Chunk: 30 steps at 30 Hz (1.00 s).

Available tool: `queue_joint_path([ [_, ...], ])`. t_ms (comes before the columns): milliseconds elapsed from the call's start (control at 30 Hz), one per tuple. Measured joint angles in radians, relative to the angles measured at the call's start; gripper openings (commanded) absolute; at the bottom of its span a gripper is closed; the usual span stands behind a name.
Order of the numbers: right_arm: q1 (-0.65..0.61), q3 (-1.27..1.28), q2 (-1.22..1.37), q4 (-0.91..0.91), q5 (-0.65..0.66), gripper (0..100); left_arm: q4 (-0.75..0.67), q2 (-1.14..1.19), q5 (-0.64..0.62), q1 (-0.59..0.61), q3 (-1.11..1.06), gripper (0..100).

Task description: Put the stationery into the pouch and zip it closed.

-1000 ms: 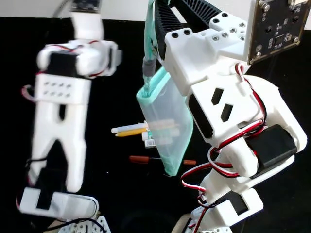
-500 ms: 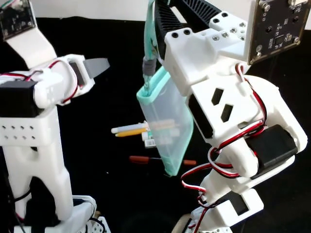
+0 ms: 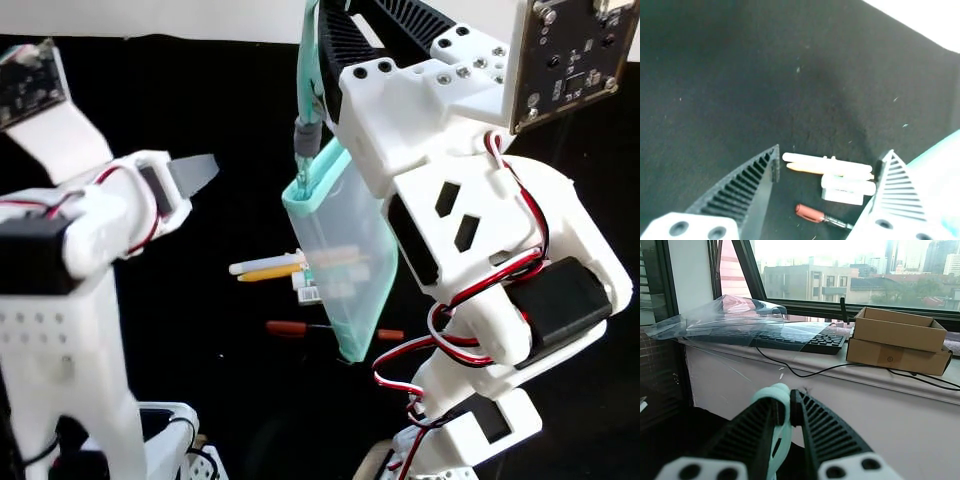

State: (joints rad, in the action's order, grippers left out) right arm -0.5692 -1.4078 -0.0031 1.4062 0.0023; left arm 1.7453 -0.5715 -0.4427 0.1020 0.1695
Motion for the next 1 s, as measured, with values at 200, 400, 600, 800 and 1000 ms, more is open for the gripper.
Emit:
queue_joint_path([
  [200, 0.000, 0.000, 0.000, 0.000, 0.000, 0.7, 0.000, -0.106, 0.000, -0.138, 0.000, 31],
  [400, 0.000, 0.000, 0.000, 0.000, 0.000, 0.7, -0.002, -0.121, 0.000, -0.255, 0.000, 31],
  [600, 0.000, 0.000, 0.000, 0.000, 0.000, 0.7, -0.023, -0.121, 0.000, -0.262, -0.003, 31],
  [800, 0.000, 0.000, 0.000, 0.000, 0.000, 0.7, -0.078, -0.121, 0.000, -0.276, -0.077, 31],
  [1000, 0.020, 0.000, 0.000, 0.000, 0.000, 0.7, -0.207, -0.121, 0.000, -0.287, -0.210, 31],
])
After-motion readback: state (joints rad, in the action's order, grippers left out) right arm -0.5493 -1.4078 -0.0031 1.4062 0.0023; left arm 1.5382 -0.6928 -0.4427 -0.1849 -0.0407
